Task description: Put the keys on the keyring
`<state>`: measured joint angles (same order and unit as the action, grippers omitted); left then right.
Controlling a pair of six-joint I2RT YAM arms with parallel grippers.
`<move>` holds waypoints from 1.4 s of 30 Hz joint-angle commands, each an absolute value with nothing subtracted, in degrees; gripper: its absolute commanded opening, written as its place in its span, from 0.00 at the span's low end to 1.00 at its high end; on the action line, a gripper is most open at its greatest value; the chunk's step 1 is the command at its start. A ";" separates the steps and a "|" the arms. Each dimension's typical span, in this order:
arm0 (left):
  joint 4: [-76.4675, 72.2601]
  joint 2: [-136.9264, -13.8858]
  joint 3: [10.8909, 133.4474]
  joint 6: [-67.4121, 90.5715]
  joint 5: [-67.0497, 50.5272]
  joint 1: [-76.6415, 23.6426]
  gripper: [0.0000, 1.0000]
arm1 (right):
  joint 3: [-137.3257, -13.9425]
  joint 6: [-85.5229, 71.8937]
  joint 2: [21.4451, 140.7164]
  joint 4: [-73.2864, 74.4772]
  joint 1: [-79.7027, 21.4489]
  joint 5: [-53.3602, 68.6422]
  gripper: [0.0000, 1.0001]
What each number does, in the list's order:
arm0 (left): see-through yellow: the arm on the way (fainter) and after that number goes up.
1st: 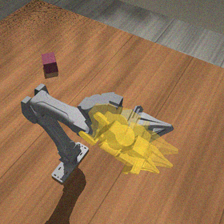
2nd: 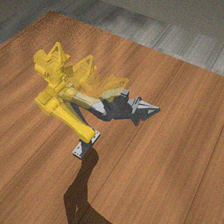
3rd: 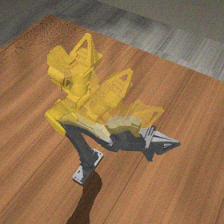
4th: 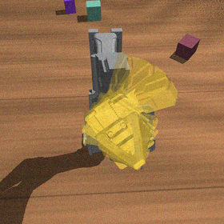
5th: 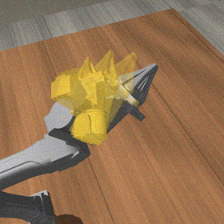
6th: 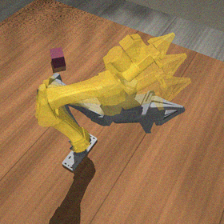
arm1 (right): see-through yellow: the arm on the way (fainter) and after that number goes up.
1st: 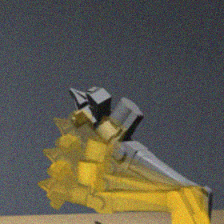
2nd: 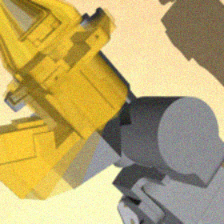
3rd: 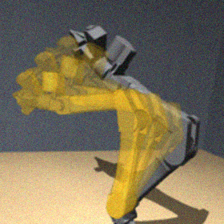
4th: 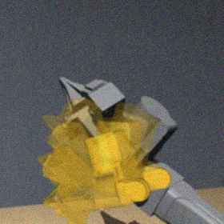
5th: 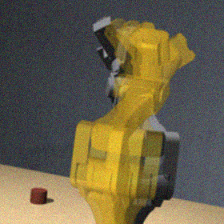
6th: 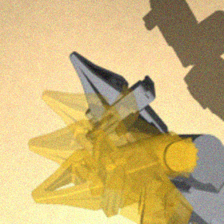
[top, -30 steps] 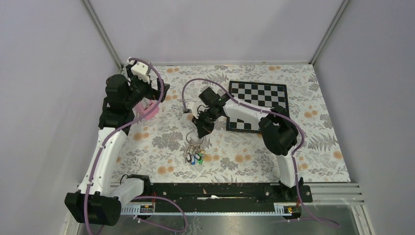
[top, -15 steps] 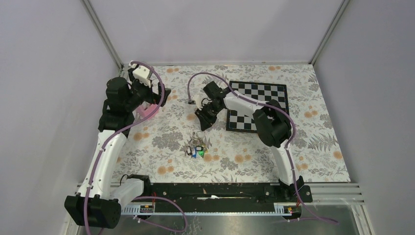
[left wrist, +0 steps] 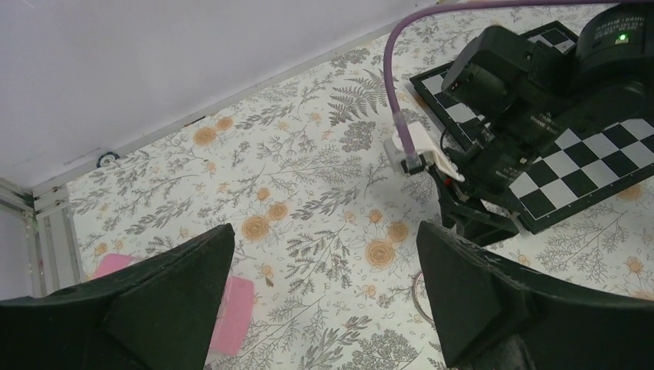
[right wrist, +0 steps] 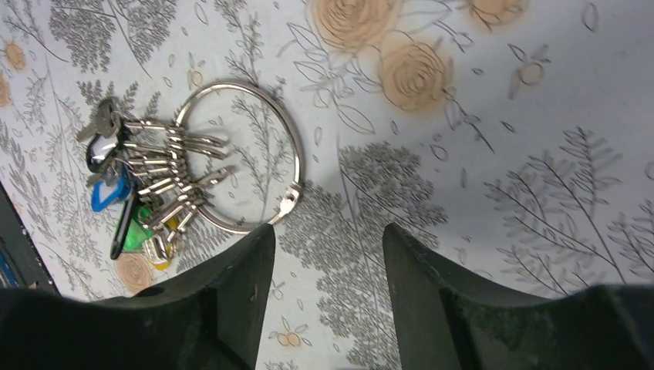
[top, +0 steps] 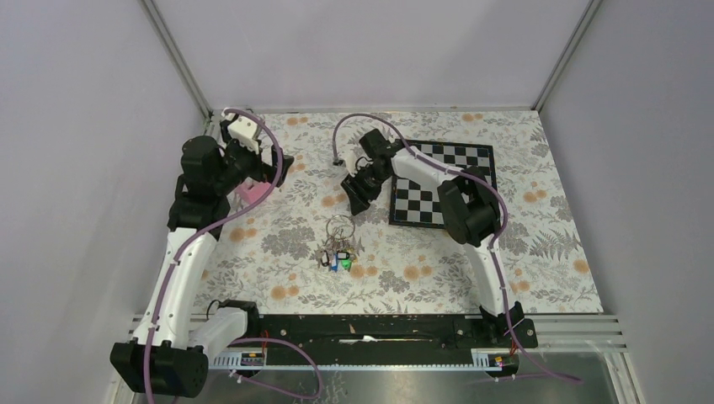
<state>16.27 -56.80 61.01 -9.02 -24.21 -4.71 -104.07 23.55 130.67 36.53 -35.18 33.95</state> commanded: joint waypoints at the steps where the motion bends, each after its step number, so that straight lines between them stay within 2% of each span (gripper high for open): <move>1: 13.75 -55.64 59.96 -9.22 -24.79 -4.48 0.99 | -105.01 24.35 125.50 38.17 -32.78 33.19 0.65; 4: 12.50 -55.84 59.52 -8.88 -24.44 -4.48 0.99 | -103.24 24.90 120.64 38.09 -31.12 32.32 0.76; 5: 12.09 -55.96 59.36 -8.79 -24.36 -4.48 0.99 | -102.62 24.95 118.72 38.06 -30.36 31.92 0.83; 6: 11.60 -56.03 59.20 -8.61 -24.24 -4.48 0.99 | -101.90 25.08 116.63 38.07 -29.68 31.45 0.94; 7: 10.92 -56.11 58.93 -8.45 -24.27 -4.48 0.99 | -101.16 25.17 114.57 38.00 -28.88 30.99 0.99; 16: 1.81 -57.70 56.42 -2.78 -20.67 -4.48 0.99 | -85.70 23.48 91.10 28.90 -24.62 15.49 1.00; 21: -3.62 -57.93 54.04 -1.56 -21.37 -4.48 0.99 | -66.78 19.05 72.75 10.86 -24.23 -0.93 1.00; 24: -5.14 -57.01 52.35 -0.83 -23.57 -4.48 0.99 | -59.87 17.04 64.94 4.78 -23.75 -4.93 1.00; 32: -11.94 -55.07 47.25 4.15 -24.16 -4.27 0.99 | -55.13 13.11 55.20 6.24 -22.81 -7.89 1.00; 35: -7.75 -54.86 49.62 3.04 -24.88 -4.20 0.99 | -51.47 14.64 52.74 2.89 -22.43 -7.98 1.00; 39: 2.00 -55.40 54.80 -6.11 -27.73 -4.22 0.99 | -47.28 14.56 51.25 -0.35 -22.41 -7.27 1.00; 42: 3.82 -55.04 56.42 -8.12 -24.87 -4.31 0.99 | -42.85 14.27 49.76 -4.70 -22.37 -6.31 1.00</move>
